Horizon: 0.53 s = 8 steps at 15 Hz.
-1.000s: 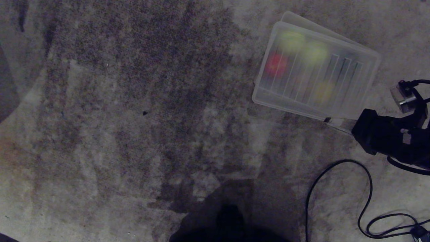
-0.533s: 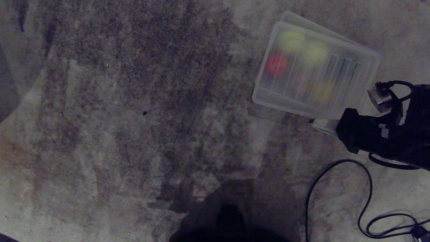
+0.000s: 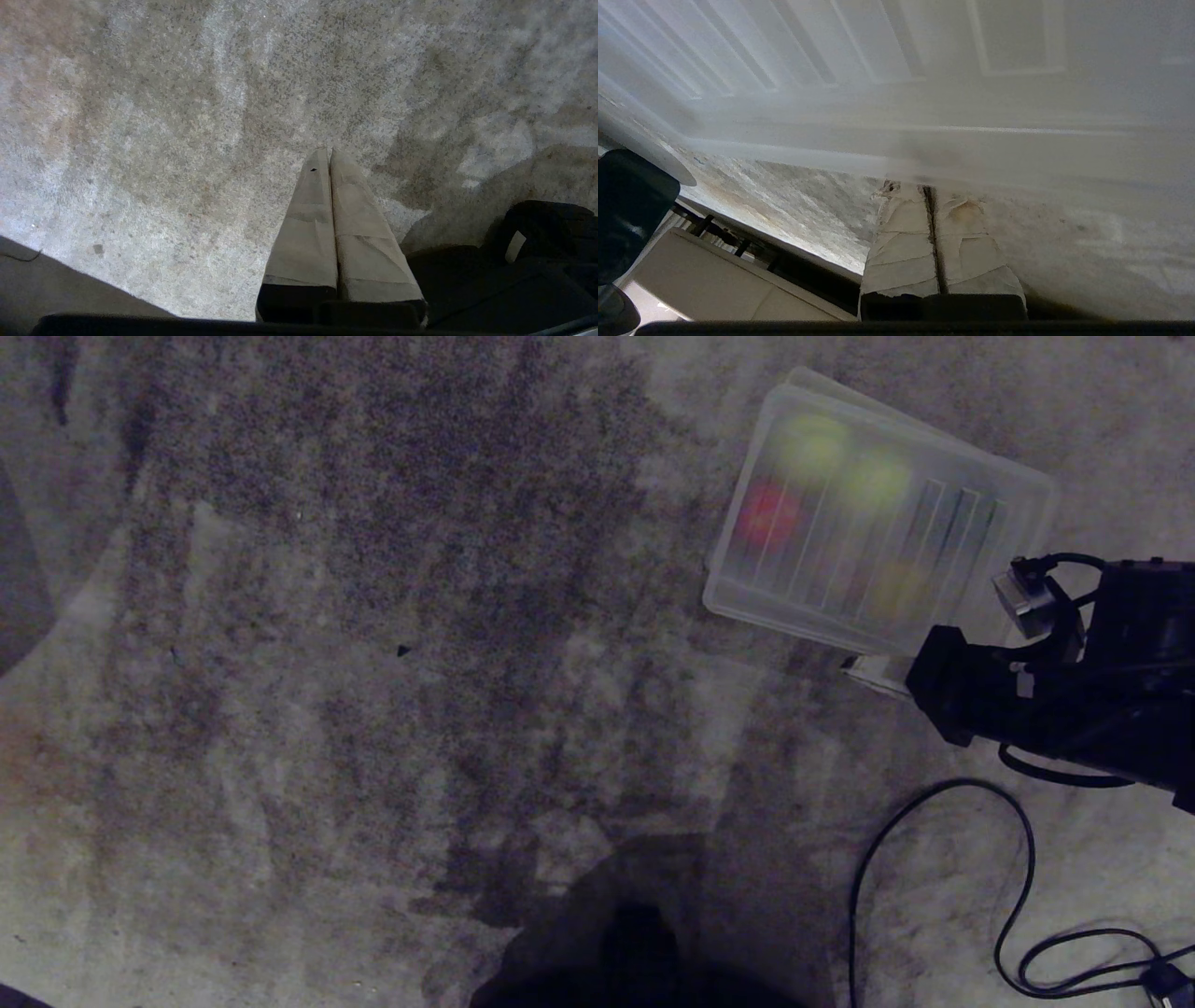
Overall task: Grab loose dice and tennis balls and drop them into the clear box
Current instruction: Close the lid
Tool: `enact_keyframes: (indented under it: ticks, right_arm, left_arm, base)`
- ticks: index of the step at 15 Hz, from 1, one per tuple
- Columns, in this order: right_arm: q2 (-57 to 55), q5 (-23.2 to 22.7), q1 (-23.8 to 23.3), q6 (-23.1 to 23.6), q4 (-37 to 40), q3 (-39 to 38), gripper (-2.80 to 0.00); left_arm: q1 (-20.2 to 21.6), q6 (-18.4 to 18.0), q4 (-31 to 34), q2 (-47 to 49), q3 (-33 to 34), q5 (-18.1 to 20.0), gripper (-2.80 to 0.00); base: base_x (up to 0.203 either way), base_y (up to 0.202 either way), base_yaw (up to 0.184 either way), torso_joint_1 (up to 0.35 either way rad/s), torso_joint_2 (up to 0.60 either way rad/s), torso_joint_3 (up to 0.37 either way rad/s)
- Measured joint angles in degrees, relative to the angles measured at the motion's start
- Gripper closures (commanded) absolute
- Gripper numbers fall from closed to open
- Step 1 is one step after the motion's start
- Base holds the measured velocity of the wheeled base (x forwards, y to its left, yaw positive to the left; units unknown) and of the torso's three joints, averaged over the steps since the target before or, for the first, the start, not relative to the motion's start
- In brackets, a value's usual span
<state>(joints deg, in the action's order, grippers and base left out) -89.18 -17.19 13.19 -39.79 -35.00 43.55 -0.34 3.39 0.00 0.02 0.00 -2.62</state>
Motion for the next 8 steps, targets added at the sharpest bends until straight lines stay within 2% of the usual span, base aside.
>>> enact_keyframes:
  ticks: [8]
  right_arm:
    - [-0.81,-0.05,-0.73,0.21,-0.04,1.15,0.0]
  left_arm:
    - [-0.02,0.0,0.02,0.0,0.0,-0.02,0.0]
  base:
    - [0.0,0.0,0.0,0.0,0.0,0.0]
